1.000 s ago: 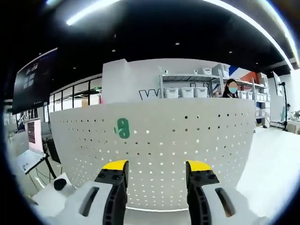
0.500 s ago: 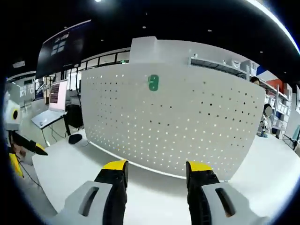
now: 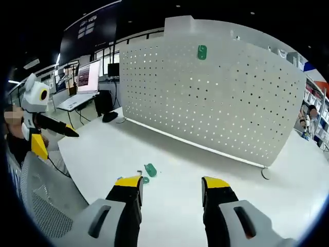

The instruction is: Insert the hook assembly into the mounting plate slot until the hook locks in place.

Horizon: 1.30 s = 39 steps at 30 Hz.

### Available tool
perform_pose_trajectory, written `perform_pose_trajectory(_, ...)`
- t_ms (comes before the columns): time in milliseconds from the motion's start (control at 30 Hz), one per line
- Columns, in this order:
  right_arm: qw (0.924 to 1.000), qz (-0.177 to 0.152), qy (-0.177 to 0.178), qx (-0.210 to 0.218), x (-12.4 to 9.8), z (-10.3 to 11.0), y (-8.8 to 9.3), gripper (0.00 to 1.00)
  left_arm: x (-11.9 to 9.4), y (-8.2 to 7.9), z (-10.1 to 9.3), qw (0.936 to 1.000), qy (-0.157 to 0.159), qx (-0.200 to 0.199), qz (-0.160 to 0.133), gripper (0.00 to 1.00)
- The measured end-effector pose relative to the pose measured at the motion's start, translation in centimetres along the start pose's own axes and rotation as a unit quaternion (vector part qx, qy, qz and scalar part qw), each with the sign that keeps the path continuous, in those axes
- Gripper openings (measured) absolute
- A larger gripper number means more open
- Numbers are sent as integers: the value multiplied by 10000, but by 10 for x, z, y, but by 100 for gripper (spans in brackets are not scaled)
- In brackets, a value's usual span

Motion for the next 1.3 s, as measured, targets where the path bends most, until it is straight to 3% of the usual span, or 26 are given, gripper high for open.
perform_pose_trajectory(400,9981,409,-446,107,-8,22,21,45,-8,12,1,9997,-63,-16,230,100)
perform_pose_trajectory(600,9980,315,-512,211,-12,32,21,44,-15,22,4,9992,-80,-97,373,100)
perform_pose_trajectory(767,9967,439,-635,260,-13,42,31,47,-18,28,8,9987,-135,-159,470,100)
perform_pose_trajectory(1300,9883,907,-1182,335,-13,69,53,47,-20,37,19,9967,-400,-248,667,100)
Point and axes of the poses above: the point that each gripper's makers call its tool centre point, and the gripper's own axes: x roughly forward along the fingers, z roughly to its left, y roughly out of its underside, the point moved 4 cm from there along -x, roughly backward along the fingers, and after that the axes turned 7 degrees about -y, right-handed, at the moved point
